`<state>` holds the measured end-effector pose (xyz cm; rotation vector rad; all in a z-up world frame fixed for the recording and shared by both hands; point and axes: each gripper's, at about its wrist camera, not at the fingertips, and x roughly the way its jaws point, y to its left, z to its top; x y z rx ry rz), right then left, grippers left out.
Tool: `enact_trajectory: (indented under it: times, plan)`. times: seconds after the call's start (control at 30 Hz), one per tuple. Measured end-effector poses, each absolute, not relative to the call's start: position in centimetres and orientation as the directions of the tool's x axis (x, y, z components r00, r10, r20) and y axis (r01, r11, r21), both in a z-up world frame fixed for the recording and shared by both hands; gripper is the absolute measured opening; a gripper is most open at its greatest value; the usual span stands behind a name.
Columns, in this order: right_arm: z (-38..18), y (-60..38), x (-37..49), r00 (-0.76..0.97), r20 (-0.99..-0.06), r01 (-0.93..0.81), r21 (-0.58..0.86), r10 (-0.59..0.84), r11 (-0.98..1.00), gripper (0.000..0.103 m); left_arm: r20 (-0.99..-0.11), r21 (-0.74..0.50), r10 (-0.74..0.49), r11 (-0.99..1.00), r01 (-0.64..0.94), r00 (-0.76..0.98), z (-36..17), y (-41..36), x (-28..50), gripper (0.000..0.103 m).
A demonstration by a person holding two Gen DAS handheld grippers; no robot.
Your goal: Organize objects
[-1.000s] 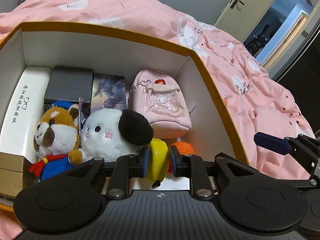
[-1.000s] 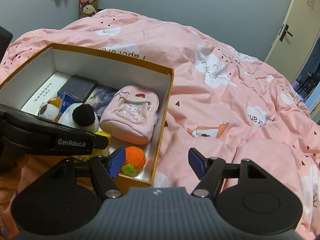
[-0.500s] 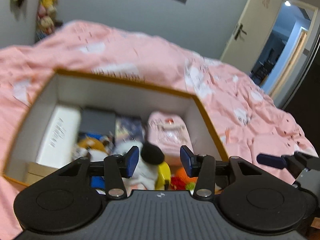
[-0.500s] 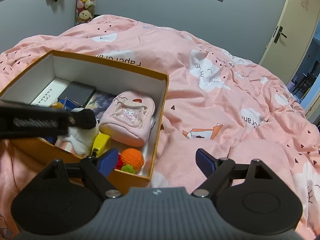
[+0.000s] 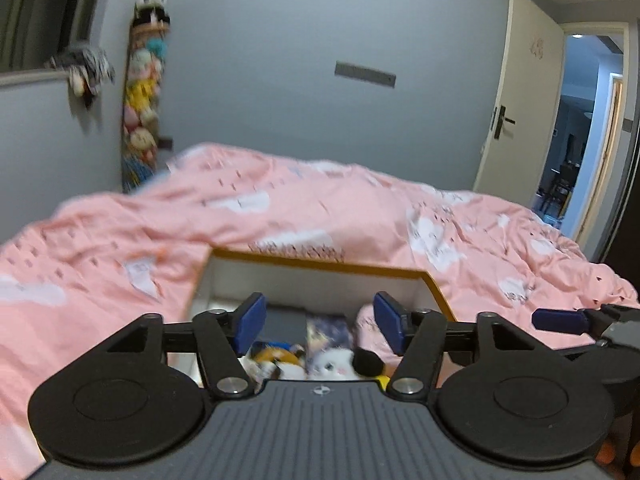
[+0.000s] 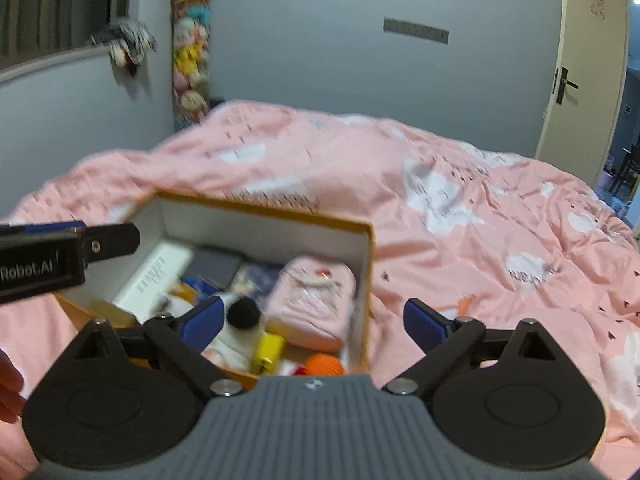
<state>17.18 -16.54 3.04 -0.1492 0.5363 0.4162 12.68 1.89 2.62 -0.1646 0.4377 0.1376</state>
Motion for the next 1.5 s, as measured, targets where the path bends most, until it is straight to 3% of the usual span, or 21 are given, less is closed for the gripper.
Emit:
enact_trajectory:
  times: [0.1,0.3,0.53,1.07,1.5]
  plan:
    - [4.0,-16.3,16.5,0.777,-0.485,-0.445,0.029,0.402,0.895,0.100,-0.398,-0.079,0.152,0.977,-0.199,0.905,3.5,2.0,11.5,0.091]
    - [4.2,-15.4,15.2,0.767,-0.465,-0.472,0.058,0.442,0.880,0.102,-0.384,-0.031,0.235,0.963,-0.266,0.893,3.9,2.7,10.1,0.101]
    - [2.9,-15.2,14.8,0.768,-0.488,-0.452,0.045,0.414,0.891,0.102,-0.394,-0.057,0.250,0.954,-0.295,0.884,2.1,3.8,9.3,0.101]
    - [-1.6,-15.1,15.9,0.745,-0.561,-0.420,0.027,0.362,0.907,0.102,-0.547,-0.020,0.256,0.948,-0.319,0.797,-2.8,3.3,10.1,0.101]
    - [-2.8,-15.4,16.4,0.729,-0.588,-0.406,0.041,0.351,0.913,0.102,-0.574,-0.028,0.245,0.948,-0.317,0.782,-3.5,3.5,10.3,0.101]
